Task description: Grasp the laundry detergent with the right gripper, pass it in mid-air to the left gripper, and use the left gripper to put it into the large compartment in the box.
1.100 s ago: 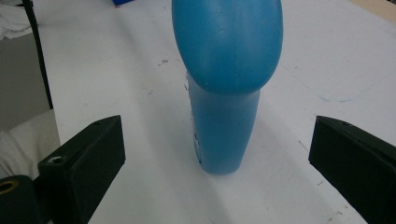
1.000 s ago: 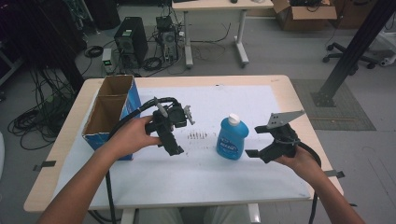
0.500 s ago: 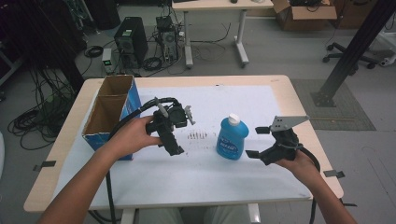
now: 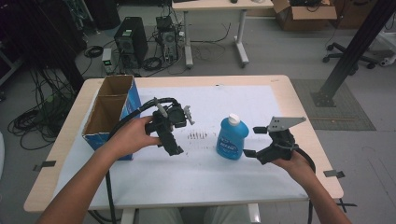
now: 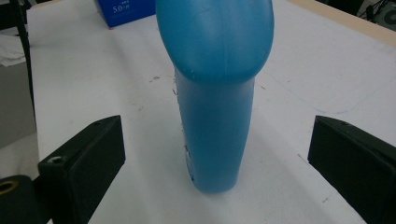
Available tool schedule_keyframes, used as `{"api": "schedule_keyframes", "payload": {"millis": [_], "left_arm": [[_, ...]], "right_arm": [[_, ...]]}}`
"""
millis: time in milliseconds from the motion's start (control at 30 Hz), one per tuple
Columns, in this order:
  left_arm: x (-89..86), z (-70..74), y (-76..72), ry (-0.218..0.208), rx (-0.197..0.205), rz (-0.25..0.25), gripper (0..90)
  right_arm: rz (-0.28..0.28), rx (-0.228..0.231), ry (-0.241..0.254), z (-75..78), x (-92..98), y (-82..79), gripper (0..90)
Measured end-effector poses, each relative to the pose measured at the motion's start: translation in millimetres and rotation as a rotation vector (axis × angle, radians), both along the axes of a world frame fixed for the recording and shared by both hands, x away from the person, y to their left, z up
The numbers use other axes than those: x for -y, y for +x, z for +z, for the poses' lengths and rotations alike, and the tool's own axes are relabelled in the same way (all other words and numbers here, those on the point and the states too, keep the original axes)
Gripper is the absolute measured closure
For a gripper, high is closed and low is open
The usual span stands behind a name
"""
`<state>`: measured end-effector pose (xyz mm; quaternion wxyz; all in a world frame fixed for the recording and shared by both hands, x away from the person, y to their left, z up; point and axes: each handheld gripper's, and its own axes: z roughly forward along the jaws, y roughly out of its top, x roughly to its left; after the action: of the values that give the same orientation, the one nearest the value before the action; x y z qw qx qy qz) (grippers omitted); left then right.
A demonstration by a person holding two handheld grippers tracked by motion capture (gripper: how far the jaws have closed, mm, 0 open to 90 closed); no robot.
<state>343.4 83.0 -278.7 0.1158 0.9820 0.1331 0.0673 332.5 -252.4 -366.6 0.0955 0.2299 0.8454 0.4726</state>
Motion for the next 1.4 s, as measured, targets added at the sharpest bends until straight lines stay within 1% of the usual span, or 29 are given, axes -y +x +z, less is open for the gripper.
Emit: {"api": "schedule_keyframes", "payload": {"millis": [233, 367, 667, 967, 1167, 1400], "left_arm": [[0.0, -0.2, 0.3, 0.004, 0.0, -0.001, 4.7], [-0.1, -0.6, 0.5, 0.001, -0.001, 0.001, 4.6], [-1.5, -0.3, 0.1, -0.001, -0.001, 0.006, 4.7], [-1.7, -0.3, 0.0, -0.001, -0.001, 0.008, 4.7], [-2.5, -0.2, 0.2, -0.001, -0.001, 0.009, 4.7], [-3.2, -0.9, 0.8, -0.001, -0.002, 0.01, 4.7]], "right_arm": [[-0.01, 0.004, 0.007, -6.2, -4.3, 3.1, 3.8], [-0.012, 0.008, 0.034, -9.0, -8.3, 6.3, 4.0], [-0.014, 0.004, 0.049, -15.2, -14.6, 10.2, 4.0], [-0.019, -0.002, 0.081, -23.2, -22.3, 15.5, 4.2], [-0.021, -0.006, 0.091, -27.3, -26.0, 17.8, 4.3], [-0.024, 0.005, 0.112, -31.0, -29.5, 19.6, 5.3]]}}
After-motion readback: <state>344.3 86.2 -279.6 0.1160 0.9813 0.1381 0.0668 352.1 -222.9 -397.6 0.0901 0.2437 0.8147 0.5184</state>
